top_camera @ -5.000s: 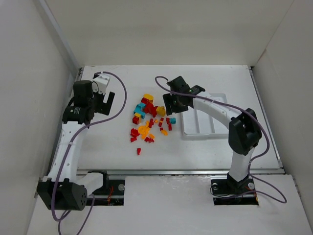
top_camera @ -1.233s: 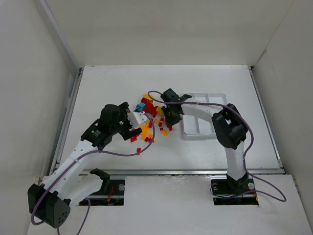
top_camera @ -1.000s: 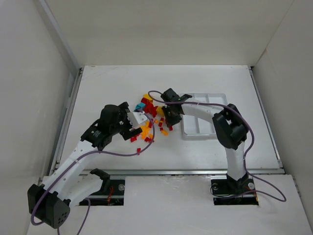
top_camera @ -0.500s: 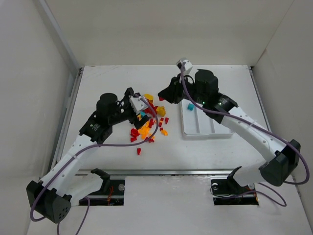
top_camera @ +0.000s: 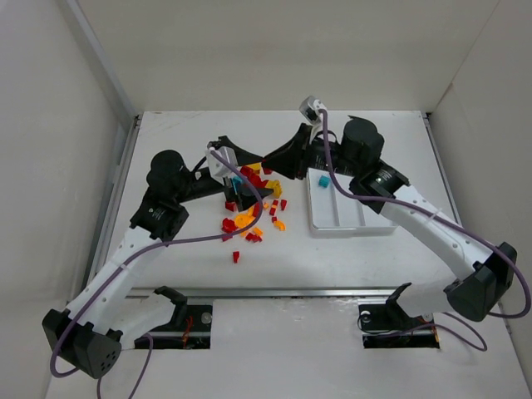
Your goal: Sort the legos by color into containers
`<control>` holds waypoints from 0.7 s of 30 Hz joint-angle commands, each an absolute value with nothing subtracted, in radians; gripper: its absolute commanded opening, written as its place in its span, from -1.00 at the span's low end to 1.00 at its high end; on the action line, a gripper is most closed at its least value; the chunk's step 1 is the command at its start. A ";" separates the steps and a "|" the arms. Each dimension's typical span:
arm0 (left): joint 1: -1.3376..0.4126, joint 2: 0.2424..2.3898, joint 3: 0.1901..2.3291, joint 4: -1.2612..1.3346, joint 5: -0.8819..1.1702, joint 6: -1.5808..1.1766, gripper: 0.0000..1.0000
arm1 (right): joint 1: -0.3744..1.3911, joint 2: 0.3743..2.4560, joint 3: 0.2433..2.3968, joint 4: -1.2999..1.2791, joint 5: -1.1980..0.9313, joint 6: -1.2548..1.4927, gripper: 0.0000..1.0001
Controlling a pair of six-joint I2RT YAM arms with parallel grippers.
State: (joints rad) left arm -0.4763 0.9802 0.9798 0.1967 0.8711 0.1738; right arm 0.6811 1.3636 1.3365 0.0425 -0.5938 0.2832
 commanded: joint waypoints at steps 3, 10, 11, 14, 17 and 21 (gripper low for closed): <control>-0.488 0.994 1.015 0.313 0.950 0.009 0.40 | 0.690 1.293 1.299 0.224 -0.646 0.273 -1.00; -0.488 1.014 1.025 0.374 0.920 -0.107 0.33 | 0.690 1.258 1.270 0.253 -0.680 0.273 -1.00; -0.488 1.023 1.025 0.374 0.920 -0.118 0.33 | 0.690 1.258 1.260 0.273 -0.680 0.273 -1.00; -0.488 1.023 1.025 0.385 0.930 -0.141 0.28 | 0.690 1.230 1.236 0.294 -0.680 0.273 -1.00; -0.488 1.023 1.025 0.411 0.930 -0.163 0.10 | 0.690 1.221 1.226 0.295 -0.680 0.273 -1.00; -0.488 1.032 1.037 0.422 0.950 -0.193 0.10 | 0.690 1.221 1.226 0.295 -0.689 0.273 -1.00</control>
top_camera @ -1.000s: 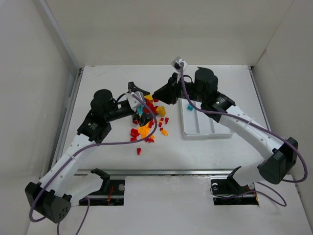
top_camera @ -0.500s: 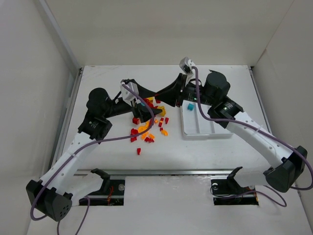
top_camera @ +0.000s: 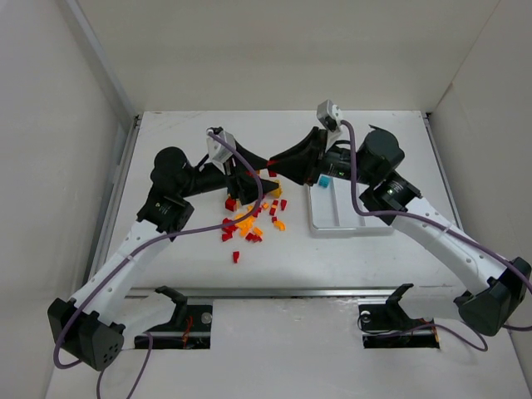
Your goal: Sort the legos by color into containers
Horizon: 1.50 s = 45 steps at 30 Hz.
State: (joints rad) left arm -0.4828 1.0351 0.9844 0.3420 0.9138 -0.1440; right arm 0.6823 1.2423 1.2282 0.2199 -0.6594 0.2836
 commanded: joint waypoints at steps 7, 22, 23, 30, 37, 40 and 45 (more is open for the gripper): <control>-0.488 1.032 1.046 0.442 1.009 -0.206 0.37 | 0.690 1.221 1.226 0.295 -0.680 0.273 -1.00; -0.488 1.063 1.046 0.486 0.999 -0.261 -0.53 | 0.690 1.230 1.207 0.295 -0.689 0.273 -1.00; -0.488 1.063 1.055 0.486 0.999 -0.261 -0.62 | 0.690 1.230 1.207 0.295 -0.689 0.273 -1.00; -0.488 1.063 1.046 0.486 0.968 -0.273 -1.00 | 0.690 1.241 1.198 0.295 -0.689 0.273 -1.00; -0.488 1.063 1.020 0.128 0.749 0.028 -1.00 | 0.690 1.190 1.189 0.295 -0.493 0.284 -1.00; -0.488 1.063 0.989 0.040 0.619 0.103 -1.00 | 0.681 1.146 1.178 0.295 -0.332 0.293 -1.00; -0.488 1.063 0.966 0.009 0.581 0.133 -1.00 | 0.667 1.115 1.167 0.158 0.080 0.293 -1.00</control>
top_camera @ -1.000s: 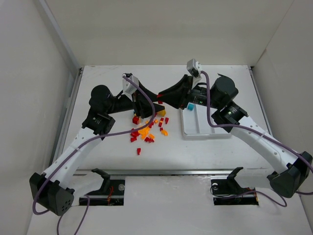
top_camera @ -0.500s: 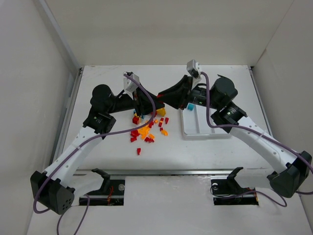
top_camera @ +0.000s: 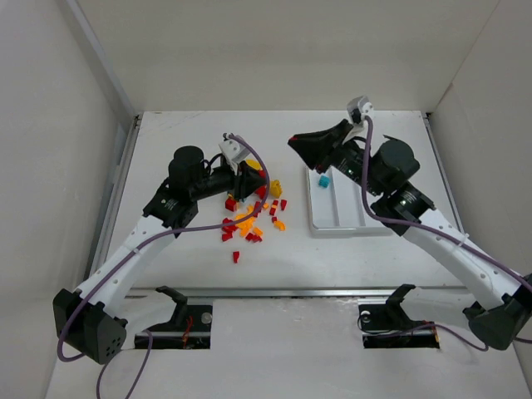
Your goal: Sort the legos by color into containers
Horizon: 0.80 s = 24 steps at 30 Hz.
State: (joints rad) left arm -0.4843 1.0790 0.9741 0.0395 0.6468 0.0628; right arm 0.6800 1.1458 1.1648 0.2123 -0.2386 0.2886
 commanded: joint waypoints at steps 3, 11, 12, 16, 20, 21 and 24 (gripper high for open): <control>-0.488 1.054 0.957 0.009 0.572 0.147 -1.00 | 0.618 1.130 1.201 -0.061 0.260 0.337 -1.00; -0.488 1.054 0.946 -0.002 0.572 0.189 -1.00 | 0.246 1.411 1.273 -0.543 0.103 0.422 -1.00; -0.488 1.054 0.946 -0.002 0.572 0.189 -1.00 | 0.245 1.454 1.250 -0.543 0.103 0.422 -1.00; -0.488 1.054 0.946 -0.020 0.563 0.219 -1.00 | 0.245 1.534 1.206 -0.483 0.063 0.454 -1.00; -0.497 1.054 0.946 -0.029 0.552 0.229 -1.00 | 0.245 1.604 1.197 -0.448 0.074 0.463 -1.00; -0.497 1.054 0.946 -0.029 0.552 0.229 -1.00 | 0.245 1.623 1.197 -0.448 0.074 0.463 -1.00; -0.497 1.054 0.937 -0.029 0.552 0.229 -1.00 | 0.245 1.712 1.238 -0.463 0.074 0.450 -0.89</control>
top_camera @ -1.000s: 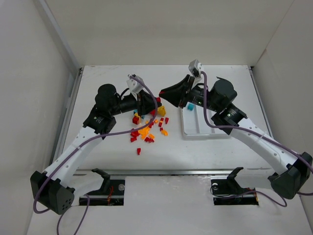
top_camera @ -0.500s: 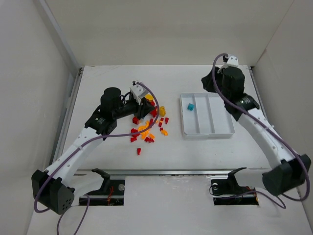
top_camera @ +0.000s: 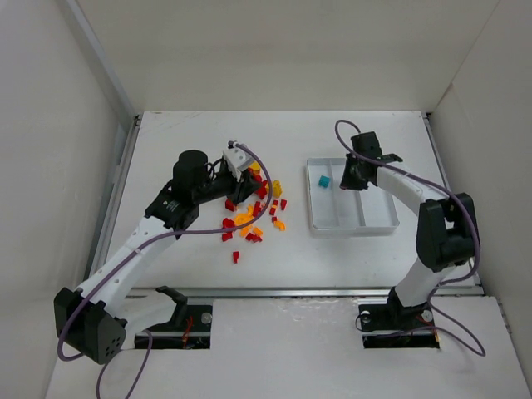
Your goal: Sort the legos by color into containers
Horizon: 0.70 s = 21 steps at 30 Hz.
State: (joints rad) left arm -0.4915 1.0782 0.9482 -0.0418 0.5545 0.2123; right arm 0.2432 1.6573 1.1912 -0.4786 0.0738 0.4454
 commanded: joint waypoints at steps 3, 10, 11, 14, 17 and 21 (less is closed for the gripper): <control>-0.497 1.054 0.937 -0.029 0.552 0.256 -1.00 | 0.245 1.769 1.272 -0.497 0.046 0.437 -0.28; -0.497 1.054 0.946 -0.058 0.607 0.348 -1.00 | 0.245 1.720 1.284 -0.506 0.002 0.384 0.38; -0.497 1.054 0.946 -0.058 0.620 0.366 -1.00 | 0.245 1.700 1.284 -0.506 -0.033 0.371 0.44; -0.497 1.054 0.956 -0.078 0.672 0.443 -1.00 | 0.245 1.583 1.284 -0.483 -0.124 0.310 1.00; -0.506 1.036 0.956 -0.087 0.725 0.520 -1.00 | 0.290 1.448 1.305 -0.437 -0.227 0.288 1.00; -0.506 1.015 0.946 -0.063 0.782 0.541 -1.00 | 0.359 1.359 1.368 -0.419 -0.305 0.288 0.86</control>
State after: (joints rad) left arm -0.4984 1.0657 0.9409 -0.0975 0.6884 0.4744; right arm 0.3042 1.4227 1.2892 -0.4961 -0.1844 0.3191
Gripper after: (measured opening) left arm 0.175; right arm 0.940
